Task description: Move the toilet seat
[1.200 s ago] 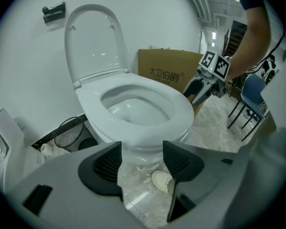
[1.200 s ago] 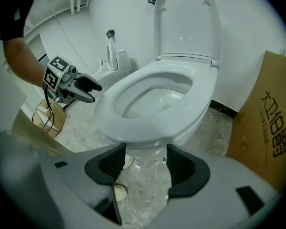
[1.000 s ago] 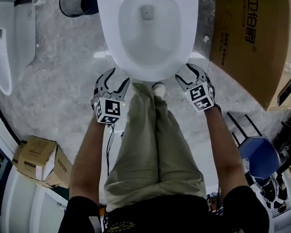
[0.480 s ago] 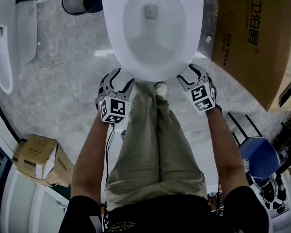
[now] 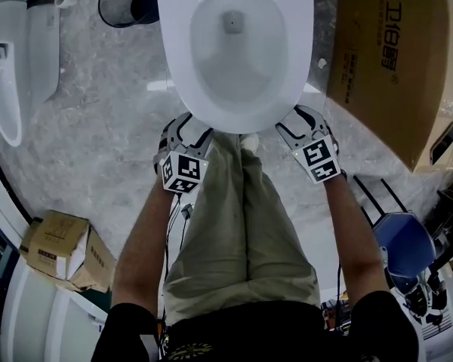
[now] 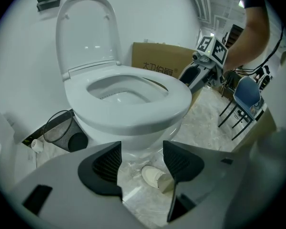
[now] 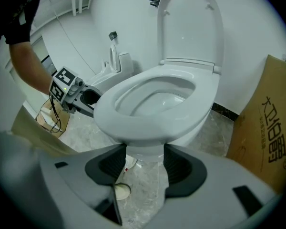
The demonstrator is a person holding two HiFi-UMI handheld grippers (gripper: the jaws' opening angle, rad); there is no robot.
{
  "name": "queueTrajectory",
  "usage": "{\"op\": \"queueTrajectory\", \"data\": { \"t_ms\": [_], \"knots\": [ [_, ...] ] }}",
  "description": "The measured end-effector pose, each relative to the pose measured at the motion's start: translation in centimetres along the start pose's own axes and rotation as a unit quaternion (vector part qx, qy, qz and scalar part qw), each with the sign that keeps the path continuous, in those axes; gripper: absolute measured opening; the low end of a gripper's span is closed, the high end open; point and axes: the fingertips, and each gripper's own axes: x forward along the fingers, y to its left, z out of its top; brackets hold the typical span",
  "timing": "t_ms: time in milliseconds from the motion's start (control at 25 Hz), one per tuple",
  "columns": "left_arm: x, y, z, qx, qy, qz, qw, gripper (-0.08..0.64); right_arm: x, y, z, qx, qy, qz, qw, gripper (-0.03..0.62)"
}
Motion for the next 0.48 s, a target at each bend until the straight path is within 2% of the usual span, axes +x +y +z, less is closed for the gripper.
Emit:
{"op": "queueTrajectory", "data": {
  "t_ms": [320, 480],
  "knots": [
    [-1.3, 0.3, 2.0, -0.001, -0.010, -0.001, 0.9999, 0.273, -1.6, 0.5, 1.2, 0.011, -0.002, 0.002, 1.000, 0.264],
    [-2.2, 0.4, 2.7, -0.013, -0.012, -0.005, 0.9998, 0.273, -2.6, 0.7, 1.9, 0.012, -0.004, 0.004, 1.000, 0.262]
  ]
}}
